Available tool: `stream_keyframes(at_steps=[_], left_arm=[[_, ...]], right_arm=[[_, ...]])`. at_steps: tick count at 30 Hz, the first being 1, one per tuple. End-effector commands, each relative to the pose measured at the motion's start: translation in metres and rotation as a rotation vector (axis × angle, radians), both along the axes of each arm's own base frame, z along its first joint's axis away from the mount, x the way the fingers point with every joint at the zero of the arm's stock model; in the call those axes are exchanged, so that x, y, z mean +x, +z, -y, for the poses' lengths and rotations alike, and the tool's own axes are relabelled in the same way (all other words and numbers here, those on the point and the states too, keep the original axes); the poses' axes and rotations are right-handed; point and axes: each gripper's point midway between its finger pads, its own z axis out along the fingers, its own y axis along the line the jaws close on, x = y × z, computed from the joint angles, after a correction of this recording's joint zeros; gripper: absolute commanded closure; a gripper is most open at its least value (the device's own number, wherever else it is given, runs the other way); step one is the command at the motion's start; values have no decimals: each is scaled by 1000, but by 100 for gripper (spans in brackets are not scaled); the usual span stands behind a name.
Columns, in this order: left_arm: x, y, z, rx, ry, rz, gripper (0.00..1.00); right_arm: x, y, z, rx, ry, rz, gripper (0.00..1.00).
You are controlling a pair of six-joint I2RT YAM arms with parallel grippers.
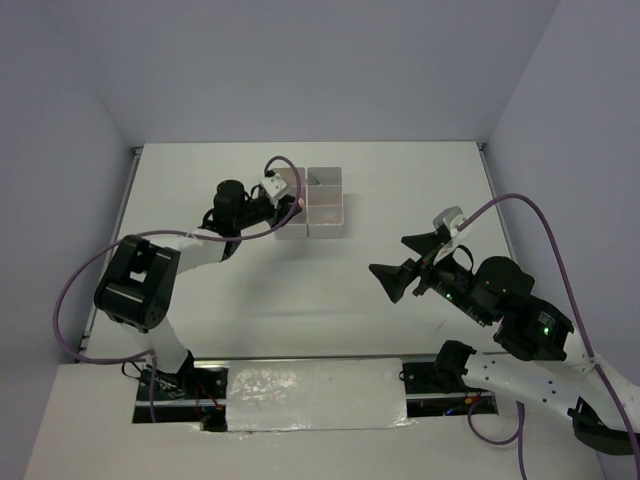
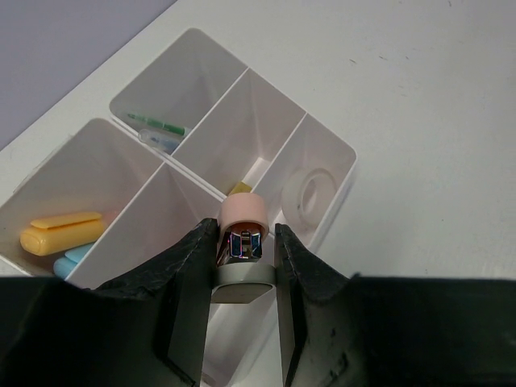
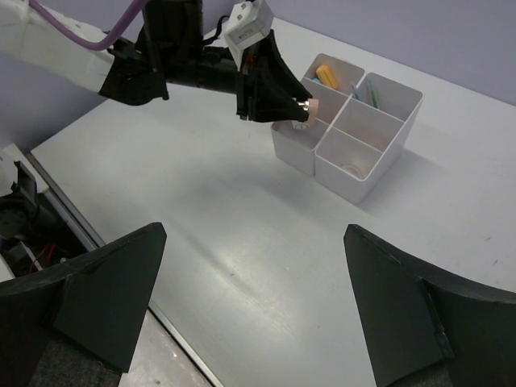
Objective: Sort the stationery into containers
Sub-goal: Place the stapler at the center of the board.
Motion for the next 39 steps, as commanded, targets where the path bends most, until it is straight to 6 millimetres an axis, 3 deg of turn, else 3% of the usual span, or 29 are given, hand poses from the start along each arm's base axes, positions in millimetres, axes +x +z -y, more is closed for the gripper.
stream_keyframes(at_steps=[1, 17, 33, 36, 39], left_arm=[[-2, 39, 2, -42, -29, 126, 90], [9, 6, 3, -10, -15, 29, 82], [16, -4, 0, 24, 13, -17, 72], [17, -5, -1, 30, 15, -18, 60], [18, -8, -1, 33, 10, -30, 60]], right_arm=[[-2, 17, 4, 26, 1, 36, 0], [-6, 21, 10, 34, 3, 56, 0], [-7, 26, 12, 39, 8, 72, 0], [-8, 27, 12, 40, 10, 78, 0], [-8, 25, 12, 37, 11, 76, 0]])
